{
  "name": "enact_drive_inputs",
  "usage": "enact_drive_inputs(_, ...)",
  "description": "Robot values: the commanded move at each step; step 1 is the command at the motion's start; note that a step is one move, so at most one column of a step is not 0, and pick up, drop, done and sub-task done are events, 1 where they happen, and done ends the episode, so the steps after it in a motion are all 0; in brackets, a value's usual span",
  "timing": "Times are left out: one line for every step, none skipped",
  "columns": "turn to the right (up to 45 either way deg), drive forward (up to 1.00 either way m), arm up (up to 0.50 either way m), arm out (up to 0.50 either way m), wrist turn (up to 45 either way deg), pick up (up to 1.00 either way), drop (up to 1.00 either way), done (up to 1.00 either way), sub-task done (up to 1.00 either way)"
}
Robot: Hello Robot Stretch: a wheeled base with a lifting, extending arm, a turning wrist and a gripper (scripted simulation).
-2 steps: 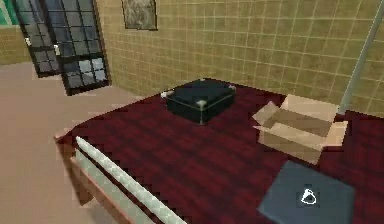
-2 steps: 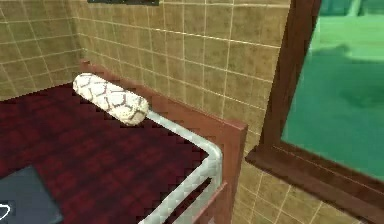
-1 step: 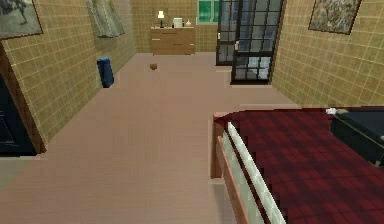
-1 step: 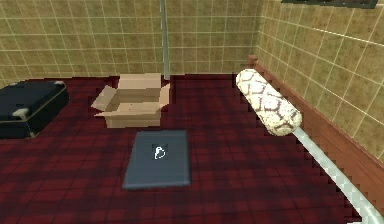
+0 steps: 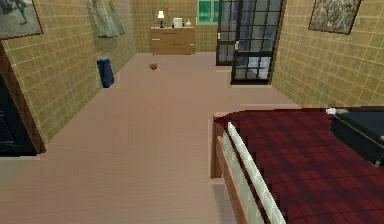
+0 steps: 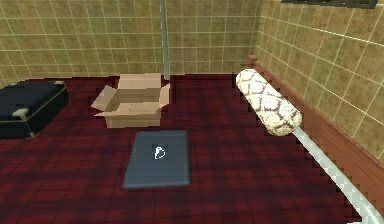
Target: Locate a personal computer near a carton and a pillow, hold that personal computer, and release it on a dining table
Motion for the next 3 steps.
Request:
enact_drive_inputs(0.0, 0.00, 0.36, 0.00, 0.0, 0.00, 0.00, 0.00, 0.00)
enact_drive_inputs(0.0, 0.00, 0.00, 0.24, 0.0, 0.00, 0.00, 0.00, 0.00)
enact_drive_inputs(0.0, 0.00, 0.00, 0.00, 45.0, 0.00, 0.00, 0.00, 0.00)
